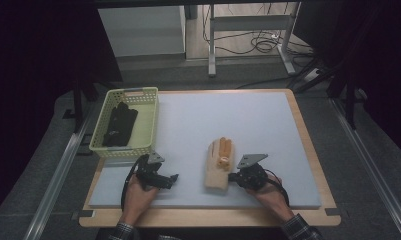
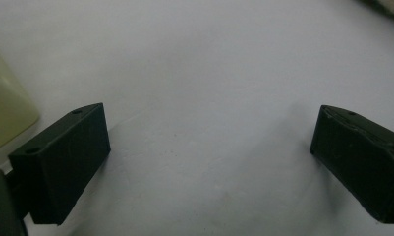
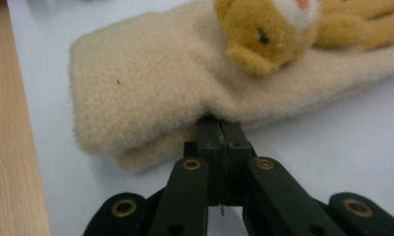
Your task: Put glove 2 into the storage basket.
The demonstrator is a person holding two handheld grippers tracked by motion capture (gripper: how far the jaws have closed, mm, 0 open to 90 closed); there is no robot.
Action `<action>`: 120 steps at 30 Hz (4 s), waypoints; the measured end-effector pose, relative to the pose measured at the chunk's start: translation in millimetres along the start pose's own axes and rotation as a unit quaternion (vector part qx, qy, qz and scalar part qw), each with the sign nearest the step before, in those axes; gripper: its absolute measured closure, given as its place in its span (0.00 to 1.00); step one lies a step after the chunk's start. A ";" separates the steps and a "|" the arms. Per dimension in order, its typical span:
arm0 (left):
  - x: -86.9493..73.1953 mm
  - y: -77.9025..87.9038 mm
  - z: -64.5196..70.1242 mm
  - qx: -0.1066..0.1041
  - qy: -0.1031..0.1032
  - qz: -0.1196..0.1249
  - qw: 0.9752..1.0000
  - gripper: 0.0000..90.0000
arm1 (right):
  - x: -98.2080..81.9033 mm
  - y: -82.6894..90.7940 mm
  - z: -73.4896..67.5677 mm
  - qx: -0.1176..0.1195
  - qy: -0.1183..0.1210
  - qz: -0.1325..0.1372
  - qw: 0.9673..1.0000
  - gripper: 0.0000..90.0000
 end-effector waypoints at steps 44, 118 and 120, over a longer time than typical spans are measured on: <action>0.1 -0.1 0.4 0.000 0.005 -0.003 1.000 0.02 | 18.6 8.7 23.6 -0.079 -0.017 0.042 0.996 0.70; 107.1 -57.5 68.1 -0.049 -0.046 -0.077 0.995 0.67 | -18.3 29.4 80.6 -0.150 -0.079 0.027 0.985 0.28; 109.8 -54.0 65.8 -0.048 -0.041 -0.074 0.995 0.69 | -18.3 29.4 80.7 -0.150 -0.079 0.027 0.985 0.28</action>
Point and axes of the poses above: each handheld gripper's, and its own axes: y roughly backward along the jaws, x roughly out of its top, z roughly to its right, the point moved 5 cm from there along -y, roughly forward along the jaws, and after that the axes turned 6 degrees about -y, right-handed, at the moved point
